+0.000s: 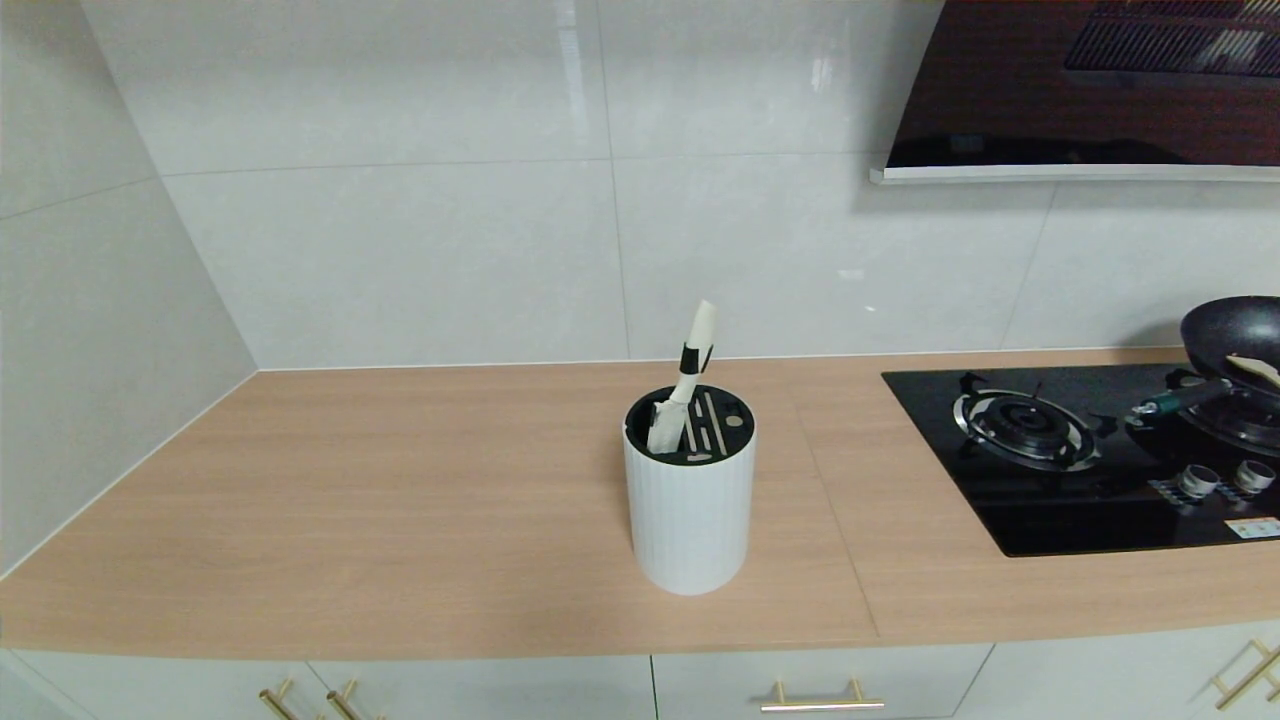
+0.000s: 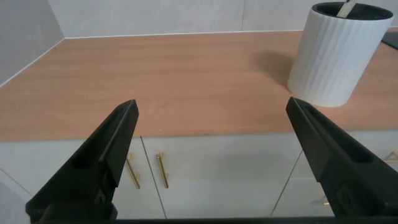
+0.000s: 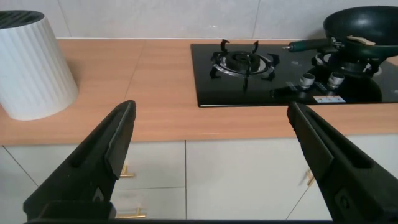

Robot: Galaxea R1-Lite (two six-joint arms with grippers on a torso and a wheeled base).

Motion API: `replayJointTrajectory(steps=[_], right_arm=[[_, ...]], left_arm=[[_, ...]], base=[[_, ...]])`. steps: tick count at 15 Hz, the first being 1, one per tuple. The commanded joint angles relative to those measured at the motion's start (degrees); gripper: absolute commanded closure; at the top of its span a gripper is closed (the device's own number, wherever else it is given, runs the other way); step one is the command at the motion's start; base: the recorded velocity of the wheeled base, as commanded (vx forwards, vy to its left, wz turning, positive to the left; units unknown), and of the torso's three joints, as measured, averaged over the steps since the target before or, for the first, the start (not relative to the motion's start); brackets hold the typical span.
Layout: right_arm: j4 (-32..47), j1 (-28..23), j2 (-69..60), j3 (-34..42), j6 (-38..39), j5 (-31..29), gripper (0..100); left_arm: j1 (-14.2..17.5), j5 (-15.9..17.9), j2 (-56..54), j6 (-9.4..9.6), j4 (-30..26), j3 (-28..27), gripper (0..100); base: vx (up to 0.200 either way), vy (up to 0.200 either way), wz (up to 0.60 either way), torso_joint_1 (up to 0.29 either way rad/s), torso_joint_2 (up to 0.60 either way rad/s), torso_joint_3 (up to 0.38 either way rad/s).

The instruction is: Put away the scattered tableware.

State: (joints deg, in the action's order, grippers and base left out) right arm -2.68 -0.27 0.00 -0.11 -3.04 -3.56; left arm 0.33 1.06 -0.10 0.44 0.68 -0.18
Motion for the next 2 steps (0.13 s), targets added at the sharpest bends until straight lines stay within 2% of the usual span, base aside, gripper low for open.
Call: replayJointTrajectory(steps=[1, 2], right_arm=[[-0.04, 0.0, 0.09, 0.02, -0.13, 0.04, 0], [-0.04, 0.0, 0.09, 0.02, -0.13, -0.13, 0]], left_arm=[[0.02, -0.01, 0.1, 0.0, 0.02, 0.01, 0], [0.02, -0.01, 0.1, 0.0, 0.02, 0.01, 0]], base=[[0.0, 0.0, 0.0, 0.0, 0.0, 0.0], [0.0, 0.0, 0.0, 0.0, 0.0, 0.0]])
